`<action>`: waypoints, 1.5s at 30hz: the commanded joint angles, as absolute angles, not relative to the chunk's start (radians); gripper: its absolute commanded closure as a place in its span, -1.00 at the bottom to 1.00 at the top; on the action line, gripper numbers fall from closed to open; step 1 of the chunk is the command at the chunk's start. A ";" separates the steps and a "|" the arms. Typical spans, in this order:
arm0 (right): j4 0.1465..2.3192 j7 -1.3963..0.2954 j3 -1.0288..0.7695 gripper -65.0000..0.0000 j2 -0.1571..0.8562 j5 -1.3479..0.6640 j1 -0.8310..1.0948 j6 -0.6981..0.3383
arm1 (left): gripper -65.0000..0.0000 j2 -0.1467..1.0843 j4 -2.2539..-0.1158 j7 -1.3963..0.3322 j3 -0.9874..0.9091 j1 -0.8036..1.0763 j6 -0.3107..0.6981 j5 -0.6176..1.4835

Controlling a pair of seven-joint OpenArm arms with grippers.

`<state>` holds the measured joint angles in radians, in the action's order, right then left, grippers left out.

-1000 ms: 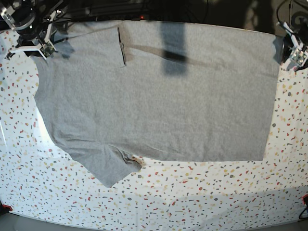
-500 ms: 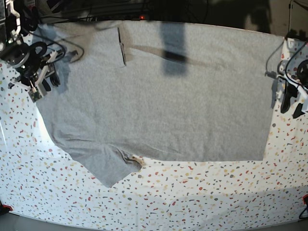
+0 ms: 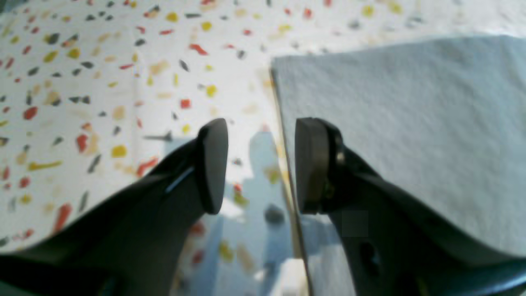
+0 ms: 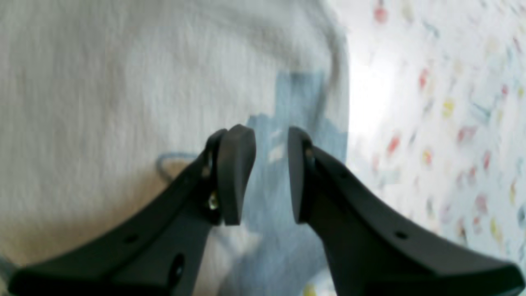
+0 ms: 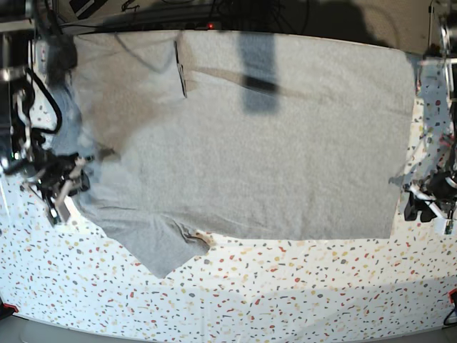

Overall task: Fold the T-shirt properly
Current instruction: 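Move both grippers down to the hem corners of the shirt, then grasp the hem corners with both grippers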

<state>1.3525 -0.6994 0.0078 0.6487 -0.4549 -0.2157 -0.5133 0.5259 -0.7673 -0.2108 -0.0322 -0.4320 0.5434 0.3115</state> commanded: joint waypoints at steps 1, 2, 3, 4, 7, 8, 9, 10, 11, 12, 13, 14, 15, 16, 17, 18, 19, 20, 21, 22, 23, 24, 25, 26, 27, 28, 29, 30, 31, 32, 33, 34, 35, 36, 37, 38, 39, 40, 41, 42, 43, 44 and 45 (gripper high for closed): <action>1.333 -0.697 0.019 0.42 0.667 -0.461 -0.278 -0.514 | 0.19 0.531 -0.734 -0.189 -0.030 -0.494 0.548 0.318; 1.296 -0.715 0.040 0.42 0.657 -0.461 -0.323 -0.514 | 0.19 0.521 -0.677 -0.189 -0.031 -0.530 0.548 0.314; 1.260 -0.737 0.060 0.42 0.648 -0.461 -0.364 -0.516 | 0.19 0.514 -0.619 -0.186 -0.031 -0.565 0.547 0.311; 1.225 -0.757 0.079 0.42 0.638 -0.461 -0.402 -0.517 | 0.19 0.509 -0.561 -0.183 -0.031 -0.598 0.548 0.308; 1.117 -0.783 0.130 0.42 0.611 -0.461 -0.496 -0.525 | 0.19 0.495 -0.393 -0.145 -0.031 -0.687 0.576 0.237; 1.081 -0.783 0.141 0.42 0.602 -0.462 -0.521 -0.535 | 0.19 0.489 -0.344 -0.123 -0.031 -0.714 0.587 0.205; 1.048 -0.786 0.150 0.42 0.592 -0.461 -0.544 -0.550 | 0.19 0.482 -0.299 -0.106 -0.031 -0.737 0.592 0.178; 1.017 -0.796 0.154 0.42 0.583 -0.461 -0.563 -0.561 | 0.19 0.474 -0.258 -0.089 -0.031 -0.757 0.592 0.152; 0.989 -0.815 0.154 0.42 0.572 -0.461 -0.581 -0.572 | 0.19 0.464 -0.223 -0.076 -0.031 -0.773 0.591 0.128; 0.964 -0.839 0.154 0.42 0.562 -0.461 -0.596 -0.583 | 0.19 0.455 -0.192 -0.065 -0.031 -0.786 0.591 0.108; 0.943 -0.862 0.154 0.42 0.556 -0.461 -0.607 -0.594 | 0.19 0.445 -0.169 -0.053 -0.031 -0.797 0.591 0.089; 0.928 -0.874 0.154 0.42 0.549 -0.461 -0.616 -0.607 | 0.19 0.435 -0.151 -0.043 -0.031 -0.804 0.591 0.070; 0.920 -0.879 0.154 0.42 0.546 -0.460 -0.621 -0.614 | 0.20 0.427 -0.139 -0.026 -0.031 -0.810 0.591 0.051; 0.919 -0.879 0.154 0.42 0.545 -0.461 -0.621 -0.617 | 0.20 0.419 -0.134 -0.007 -0.031 -0.813 0.590 0.040; 0.919 -0.879 0.154 0.42 0.543 -0.461 -0.621 -0.621 | 0.22 0.414 -0.131 0.010 -0.031 -0.815 0.578 0.041; 0.919 -0.879 0.154 0.42 0.543 -0.461 -0.621 -0.621 | 0.24 0.410 -0.131 0.027 -0.031 -0.815 0.554 0.041; 0.919 -0.880 0.154 0.42 0.543 -0.461 -0.620 -0.621 | 0.25 0.408 -0.131 0.040 -0.031 -0.815 0.530 0.041; 0.919 -0.882 0.154 0.42 0.543 -0.460 -0.620 -0.621 | 0.25 0.407 -0.131 0.047 -0.031 -0.815 0.509 0.041; 0.919 -0.891 0.154 0.42 0.546 -0.461 -0.620 -0.621 | 0.25 0.407 -0.131 0.054 -0.031 -0.815 0.495 0.040; 0.919 -0.898 0.154 0.42 0.546 -0.461 -0.620 -0.621 | 0.25 0.407 -0.131 0.054 -0.031 -0.815 0.479 0.040; 0.919 -0.899 0.154 0.42 0.548 -0.461 -0.620 -0.621 | 0.25 0.407 -0.131 0.054 -0.031 -0.815 0.459 0.040; 0.919 -0.899 0.154 0.42 0.548 -0.461 -0.620 -0.621 | 0.25 0.407 -0.131 0.055 -0.031 -0.815 0.444 0.040; 0.919 -0.899 0.154 0.42 0.548 -0.461 -0.620 -0.621 | 0.25 0.407 -0.131 0.058 -0.031 -0.815 0.435 0.040; 0.919 -0.898 0.154 0.42 0.548 -0.461 -0.620 -0.621 | 0.25 0.408 -0.131 0.062 -0.031 -0.814 0.434 0.040; 0.919 -0.898 0.154 0.42 0.546 -0.461 -0.621 -0.622 | 0.25 0.407 -0.131 0.064 -0.031 -0.814 0.434 0.040; 0.919 -0.898 0.154 0.42 0.545 -0.461 -0.621 -0.622 | 0.25 0.406 -0.130 0.066 -0.031 -0.814 0.435 0.041; 0.919 -0.898 0.154 0.42 0.545 -0.461 -0.621 -0.622 | 0.25 0.403 -0.131 0.066 -0.031 -0.812 0.436 0.040; 0.919 -0.898 0.154 0.42 0.546 -0.461 -0.621 -0.622 | 0.25 0.398 -0.130 0.065 -0.031 -0.812 0.437 0.039; 0.919 -0.898 0.154 0.42 0.546 -0.461 -0.621 -0.622 | 0.25 0.391 -0.130 0.065 -0.031 -0.809 0.441 0.027; 0.919 -0.900 0.154 0.42 0.546 -0.461 -0.623 -0.622 | 0.25 0.382 -0.130 0.069 -0.031 -0.809 0.442 0.010; 0.919 -0.903 0.154 0.42 0.546 -0.460 -0.624 -0.622 | 0.25 0.373 -0.130 0.070 -0.031 -0.806 0.441 -0.009; 0.919 -0.906 0.154 0.42 0.546 -0.461 -0.625 -0.622 | 0.25 0.364 -0.130 0.072 -0.031 -0.806 0.441 -0.025; 0.919 -0.909 0.154 0.42 0.546 -0.460 -0.626 -0.622 | 0.25 0.356 -0.130 0.070 -0.031 -0.803 0.441 -0.035; 0.919 -0.911 0.154 0.42 0.546 -0.460 -0.626 -0.622 | 0.25 0.349 -0.130 0.068 -0.031 -0.802 0.441 -0.038; 0.919 -0.911 0.154 0.42 0.546 -0.461 -0.627 -0.622 | 0.25 0.344 -0.130 0.068 -0.031 -0.800 0.441 -0.037; 0.919 -0.911 0.154 0.42 0.546 -0.461 -0.626 -0.622 | 0.25 0.340 -0.130 0.068 -0.031 -0.798 0.440 -0.037; 0.919 -0.911 0.154 0.42 0.546 -0.461 -0.626 -0.622 | 0.27 0.338 -0.130 0.068 -0.031 -0.798 0.440 -0.037; 0.919 -0.911 0.154 0.42 0.546 -0.461 -0.626 -0.622 | 0.32 0.338 -0.130 0.068 -0.031 -0.798 0.439 -0.036; 0.919 -0.910 0.154 0.42 0.546 -0.461 -0.626 -0.622 | 0.38 0.339 -0.130 0.068 -0.031 -0.798 0.437 -0.036; 0.919 -0.910 0.154 0.42 0.546 -0.460 -0.626 -0.622 | 0.47 0.340 -0.130 0.068 -0.031 -0.798 0.437 -0.036; 0.919 -0.910 0.154 0.42 0.546 -0.461 -0.626 -0.622 | 0.61 0.341 -0.130 0.069 -0.031 -0.798 0.437 -0.035; 0.919 -0.910 0.154 0.42 0.546 -0.460 -0.626 -0.622 | 0.78 0.344 -0.130 0.069 -0.031 -0.798 0.437 -0.034; 0.919 -0.907 0.154 0.42 0.546 -0.461 -0.626 -0.622 | 0.96 0.344 -0.130 0.071 -0.031 -0.798 0.436 -0.034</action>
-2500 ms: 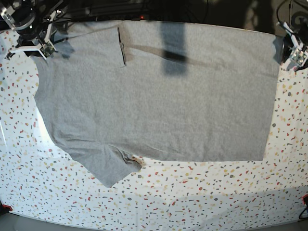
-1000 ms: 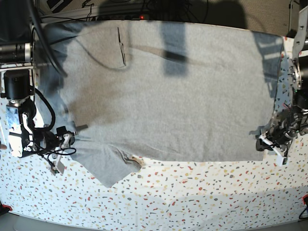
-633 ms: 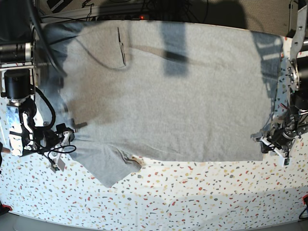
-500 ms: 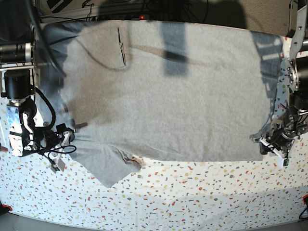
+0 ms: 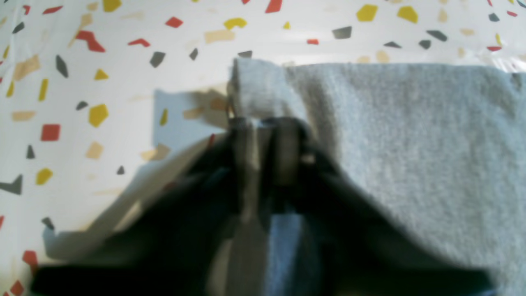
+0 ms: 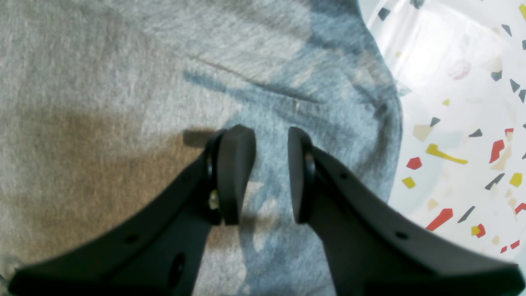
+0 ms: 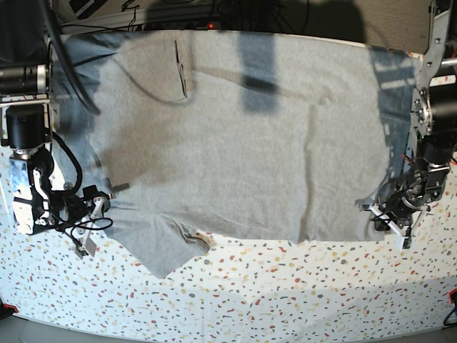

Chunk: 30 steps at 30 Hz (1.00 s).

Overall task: Fold the T-shirt properly
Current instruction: 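Grasp the hem corners with both grippers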

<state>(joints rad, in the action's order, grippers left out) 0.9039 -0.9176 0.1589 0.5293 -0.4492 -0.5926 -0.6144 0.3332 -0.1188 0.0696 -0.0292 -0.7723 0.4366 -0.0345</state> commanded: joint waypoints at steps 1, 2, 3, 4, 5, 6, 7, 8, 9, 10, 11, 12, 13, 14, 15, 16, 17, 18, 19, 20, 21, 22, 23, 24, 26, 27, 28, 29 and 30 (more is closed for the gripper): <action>0.919 -0.900 0.154 0.42 0.546 -0.460 -0.626 -0.623 | 1.00 0.345 -0.130 0.077 -0.031 -0.798 0.434 -0.034; 0.919 -0.888 0.154 0.42 0.546 -0.460 -0.626 -0.623 | 1.00 0.347 -0.130 0.083 -0.031 -0.798 0.431 -0.034; 0.919 -0.871 0.154 0.42 0.546 -0.460 -0.626 -0.623 | 1.00 0.348 -0.130 0.094 -0.031 -0.798 0.429 -0.034; 0.919 -0.849 0.154 0.42 0.546 -0.456 -0.626 -0.623 | 1.00 0.350 -0.130 0.110 -0.031 -0.798 0.425 -0.035; 0.919 -0.825 0.154 0.42 0.546 -0.453 -0.626 -0.623 | 1.00 0.353 -0.130 0.127 -0.031 -0.798 0.416 -0.035; 0.919 -0.799 0.154 0.42 0.546 -0.449 -0.626 -0.623 | 1.00 0.356 -0.130 0.138 -0.031 -0.798 0.407 -0.035; 0.919 -0.770 0.154 0.42 0.546 -0.444 -0.626 -0.624 | 1.00 0.359 -0.130 0.144 -0.031 -0.799 0.400 -0.035; 0.919 -0.748 0.154 0.42 0.546 -0.437 -0.626 -0.624 | 1.00 0.363 -0.130 0.148 -0.031 -0.799 0.392 -0.034; 0.919 -0.728 0.154 0.42 0.545 -0.429 -0.626 -0.624 | 1.00 0.365 -0.130 0.148 -0.031 -0.799 0.383 -0.034; 0.919 -0.705 0.154 0.40 0.543 -0.414 -0.626 -0.623 | 1.00 0.368 -0.130 0.147 -0.031 -0.799 0.373 -0.034; 0.919 -0.687 0.154 0.34 0.542 -0.400 -0.626 -0.622 | 1.00 0.369 -0.130 0.144 -0.031 -0.798 0.367 -0.034; 0.919 -0.668 0.154 0.25 0.540 -0.390 -0.629 -0.622 | 1.00 0.372 -0.130 0.143 -0.031 -0.798 0.366 -0.034; 0.919 -0.651 0.154 0.13 0.537 -0.388 -0.630 -0.622 | 1.00 0.372 -0.130 0.142 -0.031 -0.798 0.366 -0.034; 0.919 -0.637 0.154 0.02 0.534 -0.384 -0.633 -0.621 | 1.00 0.373 -0.130 0.143 -0.031 -0.798 0.366 -0.034; 0.918 -0.630 0.154 -0.07 0.528 -0.369 -0.639 -0.620 | 1.00 0.372 -0.130 0.143 -0.031 -0.799 0.366 -0.033; 0.918 -0.628 0.154 -0.11 0.521 -0.355 -0.646 -0.618 | 1.00 0.371 -0.130 0.143 -0.031 -0.799 0.366 -0.033; 0.918 -0.628 0.154 -0.11 0.513 -0.345 -0.653 -0.616 | 1.00 0.371 -0.130 0.143 -0.031 -0.799 0.366 -0.033; 0.917 -0.628 0.154 -0.11 0.508 -0.343 -0.661 -0.614 | 1.00 0.369 -0.130 0.143 -0.031 -0.798 0.366 -0.033; 0.910 -0.628 0.155 -0.11 0.501 -0.344 -0.672 -0.612 | 1.00 0.368 -0.130 0.142 -0.031 -0.798 0.366 -0.033; 0.895 -0.629 0.156 -0.11 0.495 -0.343 -0.687 -0.611 | 1.00 0.366 -0.130 0.134 -0.031 -0.798 0.366 -0.033; 0.869 -0.629 0.159 -0.11 0.489 -0.343 -0.706 -0.608 | 1.00 0.365 -0.130 0.126 -0.031 -0.798 0.366 -0.033; 0.834 -0.628 0.160 -0.11 0.482 -0.343 -0.730 -0.604 | 1.00 0.364 -0.130 0.116 -0.031 -0.798 0.366 -0.034; 0.790 -0.628 0.160 -0.11 0.473 -0.343 -0.757 -0.603 | 1.00 0.363 -0.130 0.102 -0.031 -0.798 0.366 -0.033; 0.740 -0.628 0.160 -0.11 0.462 -0.343 -0.786 -0.603 | 1.00 0.363 -0.130 0.089 -0.031 -0.798 0.366 -0.033; 0.634 -0.628 0.160 -0.11 0.443 -0.340 -0.849 -0.603 | 1.00 0.363 -0.130 0.071 -0.031 -0.798 0.366 -0.033; 0.584 -0.628 0.160 -0.11 0.435 -0.331 -0.874 -0.603 | 1.00 0.363 -0.130 0.067 -0.031 -0.798 0.366 -0.033; 0.537 -0.626 0.160 -0.11 0.428 -0.307 -0.899 -0.603 | 1.00 0.363 -0.130 0.061 -0.031 -0.798 0.366 -0.033; 0.494 -0.617 0.160 -0.11 0.421 -0.275 -0.918 -0.603 | 1.00 0.363 -0.130 0.052 -0.031 -0.798 0.366 -0.033; 0.456 -0.598 0.160 -0.11 0.415 -0.238 -0.933 -0.603 | 1.00 0.363 -0.130 0.044 -0.031 -0.798 0.366 -0.033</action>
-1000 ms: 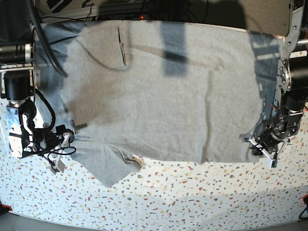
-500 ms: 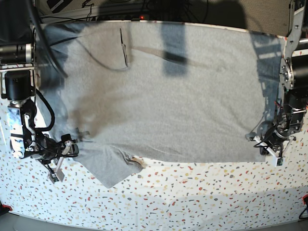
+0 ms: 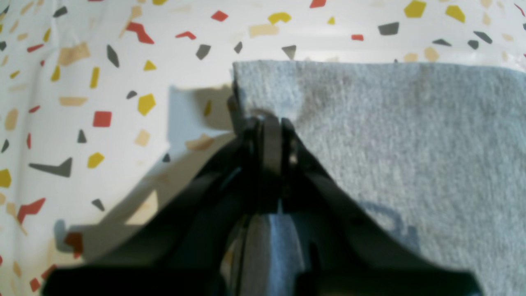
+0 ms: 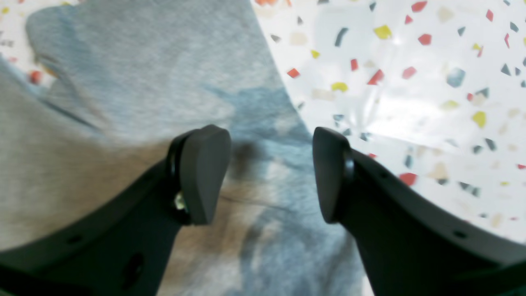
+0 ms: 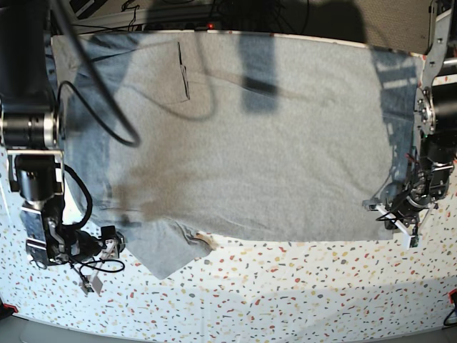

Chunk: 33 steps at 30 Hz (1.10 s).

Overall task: Fold the T-shirt properly
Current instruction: 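Grasp the hem corners with both grippers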

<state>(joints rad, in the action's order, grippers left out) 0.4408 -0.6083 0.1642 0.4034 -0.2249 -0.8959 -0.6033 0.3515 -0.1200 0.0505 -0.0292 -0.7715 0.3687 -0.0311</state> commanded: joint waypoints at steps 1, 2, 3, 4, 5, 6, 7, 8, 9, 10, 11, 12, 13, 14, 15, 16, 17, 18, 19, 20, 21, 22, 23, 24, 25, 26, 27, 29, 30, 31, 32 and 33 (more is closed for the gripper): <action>0.425 -0.576 0.161 -0.11 0.411 -0.206 -0.943 -0.603 | 1.00 0.363 -0.130 0.040 -0.031 -0.798 0.366 -0.033; 0.399 -0.553 0.161 -0.11 0.407 -0.178 -0.948 -0.603 | 1.00 0.363 -0.130 0.038 -0.031 -0.798 0.366 -0.034; 0.382 -0.530 0.162 -0.11 0.404 -0.156 -0.950 -0.604 | 1.00 0.363 -0.130 0.038 -0.031 -0.798 0.366 -0.033; 0.368 -0.514 0.167 -0.11 0.402 -0.137 -0.950 -0.604 | 1.00 0.363 -0.130 0.038 -0.031 -0.798 0.366 -0.033; 0.356 -0.501 0.174 -0.11 0.398 -0.112 -0.950 -0.604 | 1.00 0.363 -0.130 0.040 -0.031 -0.798 0.366 -0.033; 0.345 -0.492 0.183 -0.11 0.393 -0.084 -0.950 -0.604 | 1.00 0.363 -0.130 0.049 -0.031 -0.798 0.366 -0.033; 0.337 -0.481 0.194 -0.11 0.390 -0.055 -0.949 -0.603 | 1.00 0.363 -0.130 0.055 -0.031 -0.798 0.366 -0.033; 0.333 -0.466 0.208 -0.11 0.387 -0.025 -0.949 -0.603 | 1.00 0.363 -0.130 0.056 -0.031 -0.798 0.366 -0.033; 0.332 -0.453 0.223 -0.11 0.387 0.005 -0.946 -0.602 | 1.00 0.362 -0.130 0.055 -0.031 -0.798 0.366 -0.033; 0.332 -0.445 0.238 -0.11 0.388 0.031 -0.945 -0.602 | 1.00 0.363 -0.130 0.052 -0.031 -0.798 0.366 -0.033; 0.332 -0.442 0.251 -0.11 0.390 0.051 -0.945 -0.599 | 1.00 0.363 -0.130 0.052 -0.031 -0.797 0.366 -0.033; 0.332 -0.442 0.262 -0.11 0.392 0.054 -0.945 -0.591 | 1.00 0.364 -0.130 0.052 -0.031 -0.795 0.366 -0.034; 0.332 -0.444 0.270 -0.11 0.395 0.053 -0.945 -0.581 | 1.00 0.364 -0.130 0.052 -0.031 -0.792 0.366 -0.034; 0.332 -0.448 0.272 -0.11 0.397 0.054 -0.944 -0.575 | 1.00 0.363 -0.130 0.052 -0.031 -0.790 0.366 -0.033; 0.332 -0.461 0.272 -0.11 0.398 0.053 -0.943 -0.574 | 1.00 0.363 -0.130 0.054 -0.031 -0.786 0.366 -0.033; 0.332 -0.473 0.271 -0.11 0.399 0.053 -0.939 -0.574 | 1.00 0.363 -0.130 0.054 -0.031 -0.781 0.366 -0.033; 0.332 -0.480 0.271 -0.11 0.400 0.054 -0.933 -0.574 | 1.00 0.363 -0.130 0.054 -0.031 -0.775 0.366 -0.033; 0.332 -0.479 0.272 -0.11 0.402 0.054 -0.926 -0.572 | 1.00 0.363 -0.130 0.056 -0.031 -0.768 0.366 -0.033; 0.332 -0.479 0.271 -0.11 0.405 0.053 -0.918 -0.569 | 1.00 0.363 -0.130 0.067 -0.031 -0.763 0.366 -0.033; 0.332 -0.478 0.271 -0.11 0.408 0.053 -0.911 -0.567 | 1.00 0.363 -0.130 0.080 -0.031 -0.754 0.366 -0.033; 0.332 -0.477 0.271 -0.11 0.412 0.053 -0.905 -0.567 | 1.00 0.363 -0.130 0.089 -0.031 -0.747 0.366 -0.033; 0.332 -0.476 0.271 -0.11 0.416 0.054 -0.899 -0.567 | 1.00 0.363 -0.130 0.094 -0.031 -0.737 0.366 -0.033; 0.332 -0.475 0.271 -0.11 0.421 0.054 -0.894 -0.562 | 1.00 0.363 -0.130 0.104 -0.031 -0.730 0.366 -0.033; 0.332 -0.474 0.271 -0.11 0.426 0.054 -0.889 -0.555 | 1.00 0.363 -0.130 0.108 -0.031 -0.721 0.366 -0.033; 0.332 -0.471 0.271 -0.11 0.432 0.054 -0.888 -0.544 | 1.00 0.363 -0.130 0.115 -0.031 -0.715 0.366 -0.033; 0.332 -0.467 0.271 -0.11 0.439 0.053 -0.884 -0.534 | 1.00 0.363 -0.130 0.118 -0.031 -0.709 0.366 -0.033; 0.332 -0.461 0.271 -0.11 0.447 0.053 -0.883 -0.532 | 1.00 0.363 -0.130 0.120 -0.031 -0.708 0.366 -0.033; 0.332 -0.462 0.271 -0.11 0.461 0.053 -0.883 -0.533 | 1.00 0.363 -0.130 0.121 -0.031 -0.707 0.366 -0.033; 0.332 -0.467 0.271 -0.11 0.466 0.053 -0.883 -0.533 | 1.00 0.363 -0.131 0.122 -0.031 -0.709 0.366 -0.033; 0.332 -0.473 0.271 -0.10 0.468 0.053 -0.883 -0.535 | 1.00 0.363 -0.131 0.121 -0.031 -0.710 0.366 -0.028; 0.332 -0.477 0.271 -0.10 0.468 0.053 -0.883 -0.549 | 1.00 0.363 -0.131 0.122 -0.031 -0.710 0.366 -0.010; 0.332 -0.480 0.271 -0.08 0.468 0.051 -0.883 -0.568 | 1.00 0.363 -0.131 0.122 -0.031 -0.712 0.366 0.010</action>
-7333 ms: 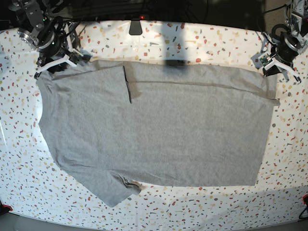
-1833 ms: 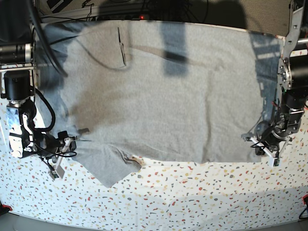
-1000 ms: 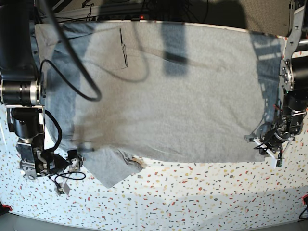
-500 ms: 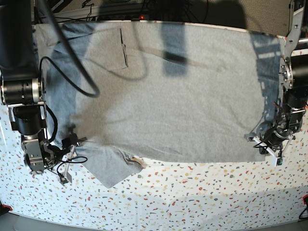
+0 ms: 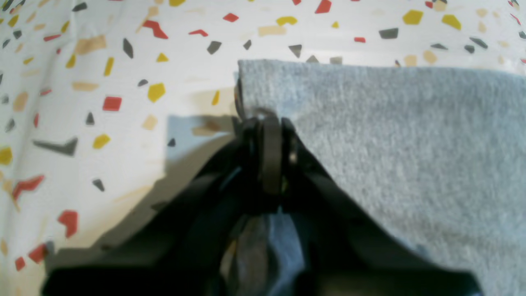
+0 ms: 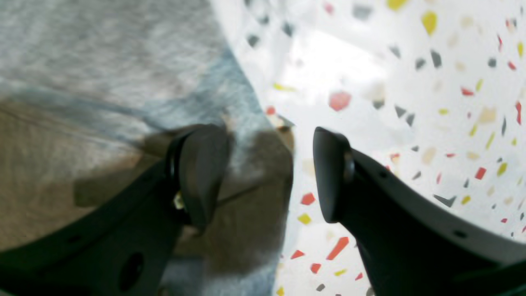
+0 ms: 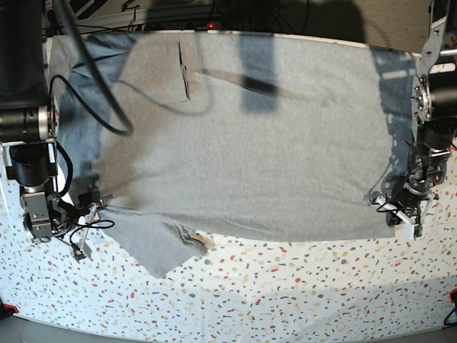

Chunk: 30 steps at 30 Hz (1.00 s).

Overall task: Fold the T-shirt properly
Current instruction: 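Grasp the hem corners with both grippers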

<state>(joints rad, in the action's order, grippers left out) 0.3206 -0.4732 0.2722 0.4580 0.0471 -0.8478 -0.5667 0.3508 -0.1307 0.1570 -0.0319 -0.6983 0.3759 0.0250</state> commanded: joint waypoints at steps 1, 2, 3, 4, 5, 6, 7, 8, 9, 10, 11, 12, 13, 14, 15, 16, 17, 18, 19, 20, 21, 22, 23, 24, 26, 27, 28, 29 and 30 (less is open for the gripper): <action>0.332 -0.481 0.271 -0.02 0.467 0.044 -0.883 -0.591 | 1.00 0.363 -0.131 0.122 -0.031 -0.712 0.366 0.033; 0.332 -0.487 0.271 0.06 0.467 0.032 -0.883 -0.617 | 1.00 0.362 -0.131 0.125 -0.031 -0.715 0.366 0.052; 0.332 -0.497 0.271 0.14 0.467 0.014 -0.883 -0.633 | 1.00 0.363 -0.131 0.125 -0.031 -0.715 0.367 0.066; 0.332 -0.508 0.271 0.19 0.467 -0.003 -0.883 -0.638 | 1.00 0.363 -0.131 0.125 -0.031 -0.715 0.367 0.076; 0.332 -0.516 0.271 0.21 0.466 -0.012 -0.883 -0.640 | 1.00 0.363 -0.131 0.126 -0.031 -0.716 0.367 0.080; 0.332 -0.523 0.271 0.22 0.463 -0.011 -0.883 -0.640 | 1.00 0.363 -0.131 0.126 -0.031 -0.717 0.367 0.080; 0.332 -0.529 0.271 0.24 0.460 -0.011 -0.883 -0.640 | 1.00 0.363 -0.131 0.127 -0.031 -0.718 0.367 0.080; 0.332 -0.532 0.271 0.30 0.458 -0.011 -0.883 -0.640 | 1.00 0.363 -0.131 0.130 -0.031 -0.718 0.367 0.080; 0.332 -0.532 0.271 0.39 0.457 -0.010 -0.883 -0.640 | 1.00 0.362 -0.131 0.130 -0.031 -0.718 0.367 0.080; 0.332 -0.529 0.271 0.49 0.457 -0.010 -0.883 -0.640 | 1.00 0.362 -0.131 0.130 -0.031 -0.718 0.367 0.080; 0.332 -0.516 0.271 0.60 0.458 -0.010 -0.884 -0.638 | 1.00 0.362 -0.131 0.130 -0.031 -0.718 0.367 0.080; 0.332 -0.496 0.271 0.71 0.458 -0.010 -0.884 -0.630 | 1.00 0.361 -0.131 0.130 -0.031 -0.718 0.367 0.080; 0.332 -0.469 0.271 0.81 0.458 -0.010 -0.884 -0.617 | 1.00 0.361 -0.131 0.130 -0.031 -0.718 0.367 0.080; 0.332 -0.438 0.271 0.88 0.457 -0.010 -0.884 -0.607 | 1.00 0.360 -0.131 0.130 -0.031 -0.718 0.367 0.080; 0.332 -0.408 0.271 0.94 0.457 -0.011 -0.884 -0.598 | 1.00 0.360 -0.131 0.130 -0.031 -0.718 0.367 0.080; 0.332 -0.387 0.271 0.99 0.457 -0.011 -0.884 -0.591 | 1.00 0.360 -0.131 0.134 -0.031 -0.718 0.367 0.080; 0.332 -0.374 0.271 1.00 0.457 -0.011 -0.885 -0.587 | 1.00 0.360 -0.131 0.140 -0.031 -0.720 0.367 0.080; 0.332 -0.373 0.271 1.00 0.457 -0.011 -0.887 -0.587 | 1.00 0.361 -0.131 0.146 -0.031 -0.723 0.367 0.080; 0.332 -0.374 0.271 1.00 0.457 -0.010 -0.890 -0.587 | 1.00 0.361 -0.132 0.149 -0.031 -0.729 0.367 0.080; 0.333 -0.374 0.271 1.00 0.457 -0.010 -0.892 -0.587 | 1.00 0.361 -0.132 0.147 -0.031 -0.736 0.367 0.080; 0.333 -0.374 0.271 1.00 0.458 -0.010 -0.896 -0.588 | 1.00 0.361 -0.133 0.144 -0.031 -0.746 0.367 0.080; 0.334 -0.378 0.271 1.00 0.458 -0.010 -0.898 -0.588 | 1.00 0.361 -0.133 0.136 -0.031 -0.756 0.367 0.080; 0.336 -0.382 0.271 1.00 0.459 -0.010 -0.899 -0.589 | 1.00 0.361 -0.133 0.123 -0.031 -0.768 0.367 0.080; 0.339 -0.382 0.271 1.00 0.461 -0.010 -0.900 -0.592 | 1.00 0.361 -0.137 0.107 -0.031 -0.780 0.367 0.080; 0.351 -0.381 0.271 1.00 0.465 -0.011 -0.903 -0.598 | 1.00 0.361 -0.150 0.069 -0.031 -0.801 0.367 0.080; 0.361 -0.381 0.271 1.00 0.466 -0.011 -0.903 -0.600 | 1.00 0.361 -0.160 0.049 -0.031 -0.810 0.367 0.080; 0.374 -0.381 0.271 1.00 0.465 -0.011 -0.903 -0.600 | 1.00 0.363 -0.170 0.030 -0.031 -0.817 0.367 0.080; 0.387 -0.382 0.271 1.00 0.465 -0.012 -0.903 -0.600 | 1.00 0.364 -0.183 0.012 -0.031 -0.821 0.366 0.080; 0.401 -0.385 0.271 1.00 0.465 -0.017 -0.903 -0.601 | 1.00 0.366 -0.202 -0.005 -0.031 -0.820 0.366 0.080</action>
<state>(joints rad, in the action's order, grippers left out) 0.3840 -0.4004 0.2722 0.4519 -0.0071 -0.8589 -0.6033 0.3511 -0.1848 -0.0315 -0.0307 -0.7792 0.3683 0.0715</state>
